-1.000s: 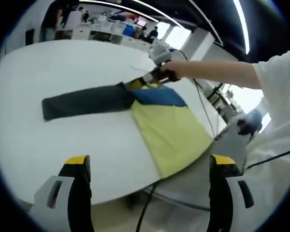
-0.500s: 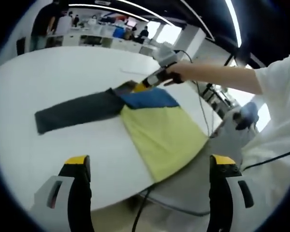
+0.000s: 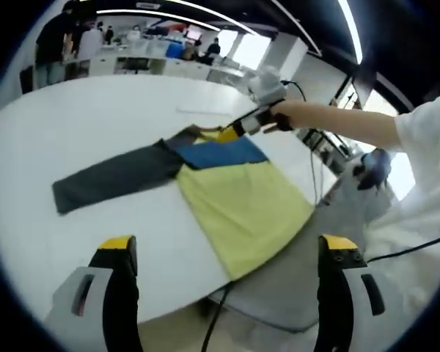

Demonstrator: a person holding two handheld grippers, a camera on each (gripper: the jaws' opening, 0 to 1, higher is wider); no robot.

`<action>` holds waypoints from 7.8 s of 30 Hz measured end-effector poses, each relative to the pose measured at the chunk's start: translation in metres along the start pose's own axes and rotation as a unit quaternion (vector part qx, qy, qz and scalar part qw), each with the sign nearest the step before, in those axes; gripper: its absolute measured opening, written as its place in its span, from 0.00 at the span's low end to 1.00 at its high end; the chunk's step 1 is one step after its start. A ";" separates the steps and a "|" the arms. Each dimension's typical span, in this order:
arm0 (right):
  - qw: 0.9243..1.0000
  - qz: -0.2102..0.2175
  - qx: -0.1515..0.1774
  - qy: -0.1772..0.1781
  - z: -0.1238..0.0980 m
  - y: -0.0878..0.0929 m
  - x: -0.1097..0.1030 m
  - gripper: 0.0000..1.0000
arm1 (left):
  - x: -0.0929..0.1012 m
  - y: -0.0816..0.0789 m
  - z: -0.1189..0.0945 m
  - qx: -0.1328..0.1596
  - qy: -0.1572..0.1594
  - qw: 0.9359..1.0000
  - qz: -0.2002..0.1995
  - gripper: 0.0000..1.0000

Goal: Fold the garment on the visible template until the final outline fits inside the template.

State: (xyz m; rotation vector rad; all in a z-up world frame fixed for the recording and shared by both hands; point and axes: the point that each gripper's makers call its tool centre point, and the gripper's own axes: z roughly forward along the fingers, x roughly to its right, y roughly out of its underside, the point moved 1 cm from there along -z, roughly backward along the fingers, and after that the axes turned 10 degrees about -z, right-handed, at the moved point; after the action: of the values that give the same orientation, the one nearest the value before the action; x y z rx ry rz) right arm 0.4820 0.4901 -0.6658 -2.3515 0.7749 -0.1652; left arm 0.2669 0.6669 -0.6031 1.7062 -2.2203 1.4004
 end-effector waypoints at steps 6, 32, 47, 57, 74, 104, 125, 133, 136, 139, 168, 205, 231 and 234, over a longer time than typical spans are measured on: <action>1.000 -0.008 0.018 0.008 -0.022 0.008 0.002 0.56 | 0.009 -0.012 0.004 -0.001 0.002 1.000 0.017 0.99; 0.992 0.021 0.116 0.044 -0.122 0.068 0.005 0.87 | 0.040 -0.030 0.011 0.036 -0.045 0.998 -0.005 1.00; 0.989 -0.004 0.128 0.068 -0.160 0.111 0.001 1.00 | 0.056 -0.023 0.013 0.032 -0.060 0.998 -0.005 1.00; 0.987 -0.028 0.132 0.090 -0.185 0.134 0.005 1.00 | 0.061 -0.023 0.015 0.032 -0.062 0.998 -0.006 1.00; 0.983 -0.034 0.150 0.101 -0.224 0.174 0.013 1.00 | 0.063 -0.027 0.023 0.033 -0.075 0.997 -0.008 1.00; 0.974 0.030 0.182 0.128 -0.254 0.192 0.018 1.00 | 0.036 -0.039 0.004 0.025 -0.094 0.995 -0.007 1.00; 0.967 0.064 0.195 0.152 -0.253 0.189 0.014 1.00 | -0.022 -0.058 -0.025 0.032 -0.116 0.993 0.004 1.00; 0.963 0.083 0.202 0.155 -0.253 0.189 0.014 1.00 | -0.048 -0.070 -0.032 0.035 -0.126 0.991 0.010 1.00; 0.965 0.081 0.197 0.156 -0.253 0.190 0.014 1.00 | -0.058 -0.073 -0.032 0.027 -0.131 0.991 0.014 1.00; 0.964 0.085 0.197 0.158 -0.254 0.191 0.014 1.00 | -0.065 -0.078 -0.031 0.029 -0.125 0.992 0.010 0.99; 0.967 0.102 0.176 0.156 -0.235 0.185 0.027 1.00 | -0.155 -0.100 -0.009 0.064 -0.146 0.986 -0.040 0.87; 0.969 0.112 0.145 0.163 -0.213 0.181 0.040 1.00 | -0.272 -0.098 0.027 0.066 -0.228 0.969 -0.074 0.61; 0.976 0.110 0.110 0.152 -0.198 0.193 0.044 1.00 | -0.337 -0.090 0.040 0.053 -0.308 0.949 -0.046 0.34; 0.976 0.111 0.110 0.152 -0.198 0.192 0.045 1.00 | -0.344 -0.090 0.040 0.053 -0.314 0.947 -0.048 0.29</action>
State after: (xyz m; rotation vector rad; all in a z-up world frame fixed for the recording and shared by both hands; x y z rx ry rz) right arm 0.3645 0.2386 -0.6333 -2.0383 1.0991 -0.4973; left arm 0.4957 0.9052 -0.7411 2.5495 -2.2994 1.0702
